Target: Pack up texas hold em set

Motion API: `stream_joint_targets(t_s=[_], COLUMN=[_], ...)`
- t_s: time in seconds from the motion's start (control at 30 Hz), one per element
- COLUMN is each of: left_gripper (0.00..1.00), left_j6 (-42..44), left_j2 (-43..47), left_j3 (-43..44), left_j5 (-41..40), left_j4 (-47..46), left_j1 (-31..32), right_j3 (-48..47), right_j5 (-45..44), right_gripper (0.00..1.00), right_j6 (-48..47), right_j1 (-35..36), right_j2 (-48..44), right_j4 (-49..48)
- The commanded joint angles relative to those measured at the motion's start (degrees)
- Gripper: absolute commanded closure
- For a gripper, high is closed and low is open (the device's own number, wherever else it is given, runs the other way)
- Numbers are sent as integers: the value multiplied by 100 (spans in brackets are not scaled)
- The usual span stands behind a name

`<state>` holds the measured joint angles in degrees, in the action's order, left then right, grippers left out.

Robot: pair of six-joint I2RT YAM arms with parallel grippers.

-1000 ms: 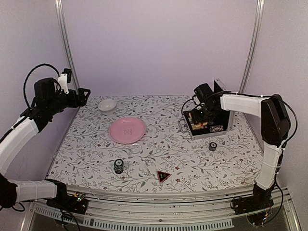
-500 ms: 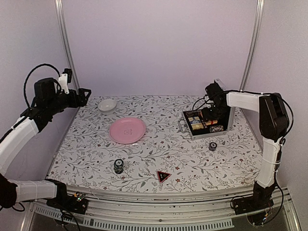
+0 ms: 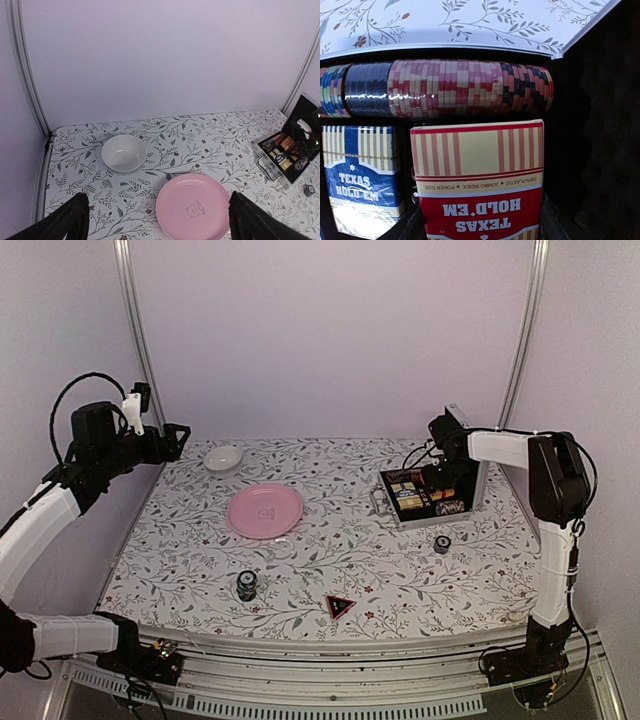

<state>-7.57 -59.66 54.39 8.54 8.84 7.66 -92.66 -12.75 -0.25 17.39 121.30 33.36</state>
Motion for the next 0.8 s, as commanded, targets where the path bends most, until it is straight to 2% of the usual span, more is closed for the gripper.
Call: stream_joint_targets(t_s=[0.0,0.77], left_gripper=[3,3], left_j6=[-42,-60], left_j2=[-48,-81], left_j3=[82,81], left_j5=[78,124], left_j4=[-67,-78], left_j1=[28,66], right_j3=[-20,-270], right_j5=[15,47], right_gripper=[41,41], right_j6=[-10,207], right_j1=[-119,-185], right_j2=[12,597], right_j4=[-76,-60])
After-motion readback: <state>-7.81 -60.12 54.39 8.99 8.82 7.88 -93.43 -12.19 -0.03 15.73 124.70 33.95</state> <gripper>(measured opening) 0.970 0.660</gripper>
